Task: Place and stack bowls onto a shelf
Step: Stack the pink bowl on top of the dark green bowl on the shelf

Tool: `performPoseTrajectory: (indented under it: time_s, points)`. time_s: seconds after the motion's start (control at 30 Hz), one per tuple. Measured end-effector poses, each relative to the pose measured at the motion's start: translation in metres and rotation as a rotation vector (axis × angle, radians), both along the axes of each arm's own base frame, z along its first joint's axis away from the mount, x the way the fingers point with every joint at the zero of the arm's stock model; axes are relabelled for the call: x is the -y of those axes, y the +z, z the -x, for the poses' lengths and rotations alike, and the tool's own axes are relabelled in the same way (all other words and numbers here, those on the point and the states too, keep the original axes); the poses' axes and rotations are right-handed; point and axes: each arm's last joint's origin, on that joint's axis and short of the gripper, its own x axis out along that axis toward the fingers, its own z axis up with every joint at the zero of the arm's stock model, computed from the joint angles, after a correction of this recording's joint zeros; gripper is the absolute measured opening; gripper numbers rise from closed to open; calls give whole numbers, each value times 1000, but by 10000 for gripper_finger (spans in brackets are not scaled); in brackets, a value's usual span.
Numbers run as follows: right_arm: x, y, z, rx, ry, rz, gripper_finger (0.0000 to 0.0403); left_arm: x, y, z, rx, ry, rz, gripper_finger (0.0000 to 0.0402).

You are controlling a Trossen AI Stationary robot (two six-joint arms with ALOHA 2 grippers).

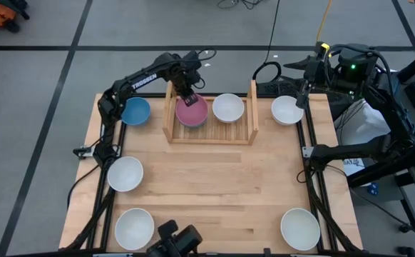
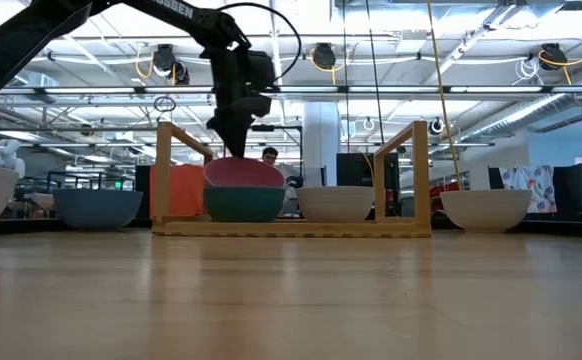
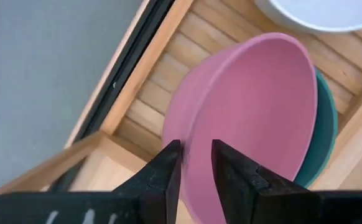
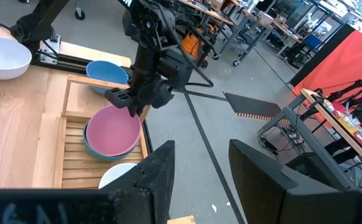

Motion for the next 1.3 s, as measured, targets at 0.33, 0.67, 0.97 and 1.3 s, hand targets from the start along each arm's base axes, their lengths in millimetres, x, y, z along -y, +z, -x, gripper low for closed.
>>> performPoseTrajectory:
  time_s: [0.33,0.67,0.97,1.3]
  points:
    - [0,0,0,1,-1,-1,146,7,37,1,138,-24,-159,94]
    - [0,0,0,1,-1,-2,146,6,38,-2,177,42,-169,7]
    - [0,0,0,1,-1,-2,146,2,24,-7,161,80,-118,3]
    - [0,0,0,1,-1,-2,146,-3,1,-16,111,75,-81,1]
